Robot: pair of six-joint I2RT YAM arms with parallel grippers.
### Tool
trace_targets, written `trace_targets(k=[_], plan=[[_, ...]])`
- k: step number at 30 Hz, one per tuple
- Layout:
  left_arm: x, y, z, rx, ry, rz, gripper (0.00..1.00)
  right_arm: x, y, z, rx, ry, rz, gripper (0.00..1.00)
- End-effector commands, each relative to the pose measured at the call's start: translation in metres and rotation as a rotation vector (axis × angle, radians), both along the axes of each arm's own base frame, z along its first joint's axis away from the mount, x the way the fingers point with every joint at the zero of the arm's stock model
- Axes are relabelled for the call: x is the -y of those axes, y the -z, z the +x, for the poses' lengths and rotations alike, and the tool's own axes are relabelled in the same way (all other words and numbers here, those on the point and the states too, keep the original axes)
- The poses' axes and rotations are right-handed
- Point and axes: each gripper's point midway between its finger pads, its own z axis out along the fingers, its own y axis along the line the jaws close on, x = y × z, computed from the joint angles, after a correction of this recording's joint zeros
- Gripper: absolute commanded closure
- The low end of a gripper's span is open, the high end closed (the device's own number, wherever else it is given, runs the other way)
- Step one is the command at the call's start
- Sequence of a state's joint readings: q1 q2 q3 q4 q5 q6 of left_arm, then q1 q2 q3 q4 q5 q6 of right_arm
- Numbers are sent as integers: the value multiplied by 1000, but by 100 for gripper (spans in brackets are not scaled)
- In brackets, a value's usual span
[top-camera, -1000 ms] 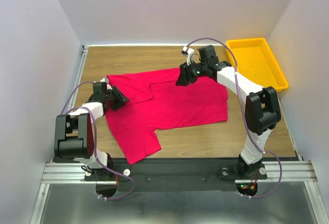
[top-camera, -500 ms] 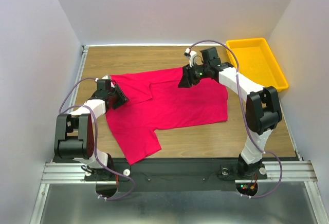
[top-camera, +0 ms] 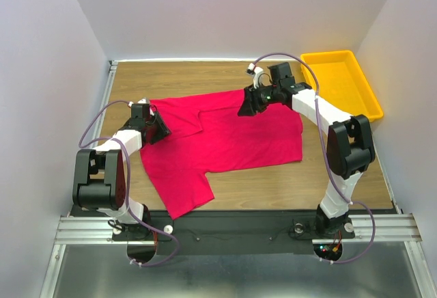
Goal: Fold and stack the t-shirts
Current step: Fold the tshirt
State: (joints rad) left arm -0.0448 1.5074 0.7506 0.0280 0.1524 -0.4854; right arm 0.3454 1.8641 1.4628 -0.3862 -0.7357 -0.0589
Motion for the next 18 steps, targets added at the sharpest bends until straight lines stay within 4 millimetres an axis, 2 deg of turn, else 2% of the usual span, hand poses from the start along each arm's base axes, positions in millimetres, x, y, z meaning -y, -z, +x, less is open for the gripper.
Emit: trace_targets(k=[1, 6, 15, 18], plan=[[2, -12, 8, 33, 20, 8, 50, 2, -31, 1, 69, -4, 42, 48], [10, -12, 3, 27, 42, -30, 57, 3, -34, 3, 70, 0, 47, 48], [23, -19, -4, 18, 69, -109, 63, 6, -35, 5, 70, 7, 52, 48], [25, -21, -4, 16, 70, -123, 68, 7, -36, 5, 70, 10, 52, 48]])
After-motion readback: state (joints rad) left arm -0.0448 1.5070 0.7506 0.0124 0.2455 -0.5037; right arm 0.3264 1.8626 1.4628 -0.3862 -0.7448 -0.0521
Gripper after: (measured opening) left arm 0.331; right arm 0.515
